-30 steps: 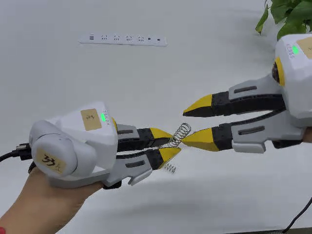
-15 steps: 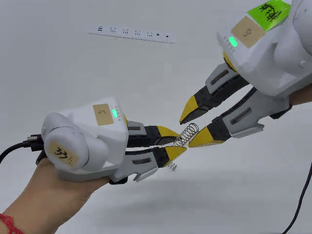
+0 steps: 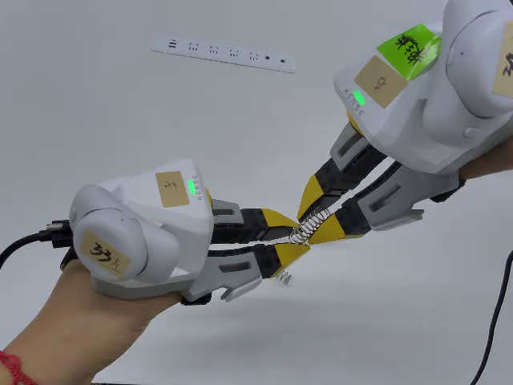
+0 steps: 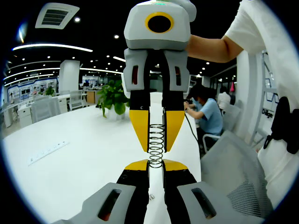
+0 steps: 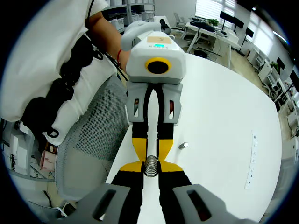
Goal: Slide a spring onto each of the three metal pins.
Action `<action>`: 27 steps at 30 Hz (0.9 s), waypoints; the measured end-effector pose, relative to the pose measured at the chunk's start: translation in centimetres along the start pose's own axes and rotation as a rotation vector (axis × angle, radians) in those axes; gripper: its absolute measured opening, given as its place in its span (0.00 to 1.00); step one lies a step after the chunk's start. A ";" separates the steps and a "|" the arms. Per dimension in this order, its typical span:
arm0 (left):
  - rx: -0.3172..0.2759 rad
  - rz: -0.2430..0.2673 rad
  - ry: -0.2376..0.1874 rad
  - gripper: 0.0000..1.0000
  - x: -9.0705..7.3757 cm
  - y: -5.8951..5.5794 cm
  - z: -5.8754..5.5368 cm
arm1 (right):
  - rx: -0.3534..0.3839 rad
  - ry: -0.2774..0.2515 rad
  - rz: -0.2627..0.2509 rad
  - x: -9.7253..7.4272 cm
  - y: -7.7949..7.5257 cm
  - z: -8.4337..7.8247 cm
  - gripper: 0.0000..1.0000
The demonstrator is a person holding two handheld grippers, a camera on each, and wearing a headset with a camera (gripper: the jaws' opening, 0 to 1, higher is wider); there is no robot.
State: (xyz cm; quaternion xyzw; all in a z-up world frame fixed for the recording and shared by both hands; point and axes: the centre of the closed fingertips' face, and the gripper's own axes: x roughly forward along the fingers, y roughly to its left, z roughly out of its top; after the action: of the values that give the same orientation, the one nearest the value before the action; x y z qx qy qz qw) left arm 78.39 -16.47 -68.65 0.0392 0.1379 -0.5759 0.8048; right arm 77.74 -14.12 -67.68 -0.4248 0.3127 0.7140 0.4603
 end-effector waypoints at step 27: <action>-0.012 -0.015 0.019 0.14 -0.4 -0.3 -0.6 | 0.048 -0.022 -0.025 -0.2 -0.3 -0.2 0.12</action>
State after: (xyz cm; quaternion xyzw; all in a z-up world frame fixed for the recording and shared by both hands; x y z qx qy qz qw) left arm 77.87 -16.03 -69.13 0.0389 0.1492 -0.5806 0.7994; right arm 78.09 -14.25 -67.57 -0.4098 0.3192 0.7050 0.4828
